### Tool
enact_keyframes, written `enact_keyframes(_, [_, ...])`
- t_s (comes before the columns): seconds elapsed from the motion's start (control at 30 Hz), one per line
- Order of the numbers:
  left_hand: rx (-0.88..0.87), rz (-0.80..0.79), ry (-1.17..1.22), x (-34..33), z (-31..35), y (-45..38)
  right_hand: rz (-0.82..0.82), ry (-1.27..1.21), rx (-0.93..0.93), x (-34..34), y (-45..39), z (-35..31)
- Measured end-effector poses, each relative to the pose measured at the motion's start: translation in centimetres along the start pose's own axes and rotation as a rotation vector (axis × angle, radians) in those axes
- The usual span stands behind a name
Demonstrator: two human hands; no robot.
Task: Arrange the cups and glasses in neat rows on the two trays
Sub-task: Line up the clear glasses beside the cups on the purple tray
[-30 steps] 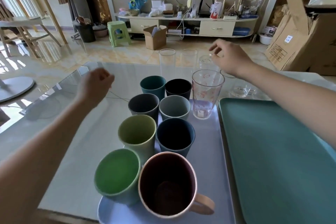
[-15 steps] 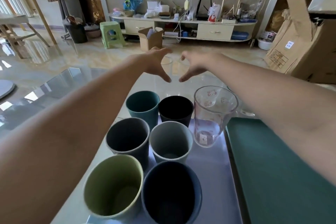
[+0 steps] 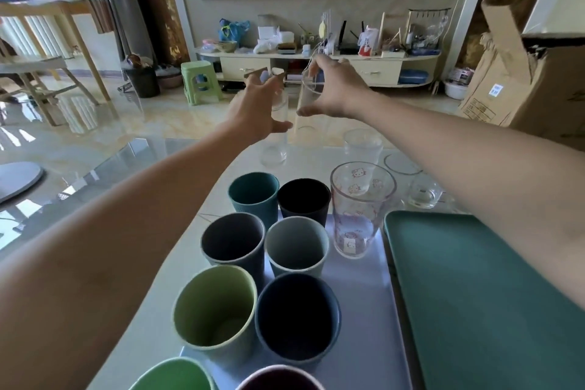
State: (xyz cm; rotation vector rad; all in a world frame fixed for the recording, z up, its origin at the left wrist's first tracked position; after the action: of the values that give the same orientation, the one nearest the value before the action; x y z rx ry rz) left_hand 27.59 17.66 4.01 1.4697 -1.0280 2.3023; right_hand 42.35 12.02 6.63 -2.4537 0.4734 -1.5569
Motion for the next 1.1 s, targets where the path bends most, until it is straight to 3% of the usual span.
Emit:
enact_keyframes(0.2, [0.007,0.211,0.036,10.5,4.7,1.9,0.2,-0.095,0.056,7.9,5.3,-4.0])
enact_keyframes(0.5, [-0.124,0.217,-0.022,20.1,13.1,10.1,0.363,-0.191,0.152,16.4,18.7,-7.5])
enact_keyframes(0.67, [-0.203,0.096,0.007,18.8,15.9,14.2,0.292,-0.296,0.139,14.7,25.3,-5.5])
enact_keyframes(0.97, [-0.259,-0.149,0.06,11.4,18.1,17.4,0.292,-0.492,-0.093,6.9,31.1,0.4])
enact_keyframes(1.1, [-0.226,-0.213,0.009,8.4,18.4,17.3,0.194,-0.435,-0.083,6.0,31.5,1.2])
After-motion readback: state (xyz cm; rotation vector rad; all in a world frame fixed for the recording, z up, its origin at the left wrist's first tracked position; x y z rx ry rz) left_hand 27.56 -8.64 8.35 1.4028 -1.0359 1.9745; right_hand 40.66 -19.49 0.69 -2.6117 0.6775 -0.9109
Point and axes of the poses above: each hand's wrist, its own y-axis away from the middle knuckle, its own x-axis out of the back of the hand, z = x × y, the point moved 2 cm from there along -y, towards the middle knuckle, and after that the axes turned 2 degrees about -z, right-handed, at the moved point
